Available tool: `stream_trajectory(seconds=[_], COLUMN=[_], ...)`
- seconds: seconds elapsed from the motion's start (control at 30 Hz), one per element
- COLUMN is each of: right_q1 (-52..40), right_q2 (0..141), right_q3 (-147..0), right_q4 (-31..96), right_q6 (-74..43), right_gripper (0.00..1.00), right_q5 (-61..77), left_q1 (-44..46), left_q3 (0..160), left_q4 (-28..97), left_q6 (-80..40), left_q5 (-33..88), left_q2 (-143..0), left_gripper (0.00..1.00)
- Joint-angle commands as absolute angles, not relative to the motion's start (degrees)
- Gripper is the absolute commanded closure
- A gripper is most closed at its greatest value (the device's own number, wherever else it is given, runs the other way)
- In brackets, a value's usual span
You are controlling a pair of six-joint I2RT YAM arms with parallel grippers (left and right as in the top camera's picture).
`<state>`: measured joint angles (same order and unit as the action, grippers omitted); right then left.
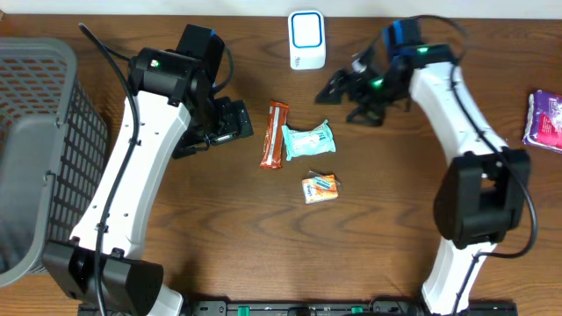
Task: Scan the item barcode
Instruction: 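Reach the right gripper to the small orange tissue pack and grasp it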
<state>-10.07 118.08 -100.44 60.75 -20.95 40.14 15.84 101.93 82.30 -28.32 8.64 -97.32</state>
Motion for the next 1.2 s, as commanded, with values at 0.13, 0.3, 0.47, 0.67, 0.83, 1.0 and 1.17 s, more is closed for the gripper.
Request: stream_trajectory(seconds=[0.13, 0.3, 0.47, 0.67, 0.83, 1.0, 1.17], right_q1=[-17.17, -21.23, -24.73, -27.83, -28.49, -29.87, -30.52], right_q2=[117.67, 117.67, 117.67, 117.67, 117.67, 117.64, 117.3], right_q3=[-100.31, -99.63, -95.22, -87.59, -84.29, -85.01, -87.07], right_q4=[73.63, 81.91, 78.89, 68.14, 70.57, 80.25, 84.66], right_q6=[-19.16, -17.96, -10.59, -2.72, 4.95, 8.43, 3.36], right_gripper=[0.01, 0.01, 0.01, 0.01, 0.01, 0.03, 0.12], right_q5=[17.23, 3.7, 5.21, 10.85, 23.62, 28.21, 23.9], left_q1=[15.66, 15.66, 15.66, 15.66, 15.66, 15.66, 15.66], left_q3=[102.13, 102.13, 102.13, 102.13, 102.13, 102.13, 102.13], left_q4=[82.65, 82.63, 82.63, 82.63, 82.63, 82.63, 82.63], left_q6=[-28.18, -28.18, -28.18, -28.18, -28.18, -28.18, -28.18], left_q5=[8.29, 8.27, 8.29, 8.27, 8.29, 8.29, 8.27], left_q2=[-97.62, -97.62, -97.62, -97.62, -97.62, -97.62, -97.62], left_gripper=[0.02, 0.02, 0.02, 0.02, 0.02, 0.02, 0.02])
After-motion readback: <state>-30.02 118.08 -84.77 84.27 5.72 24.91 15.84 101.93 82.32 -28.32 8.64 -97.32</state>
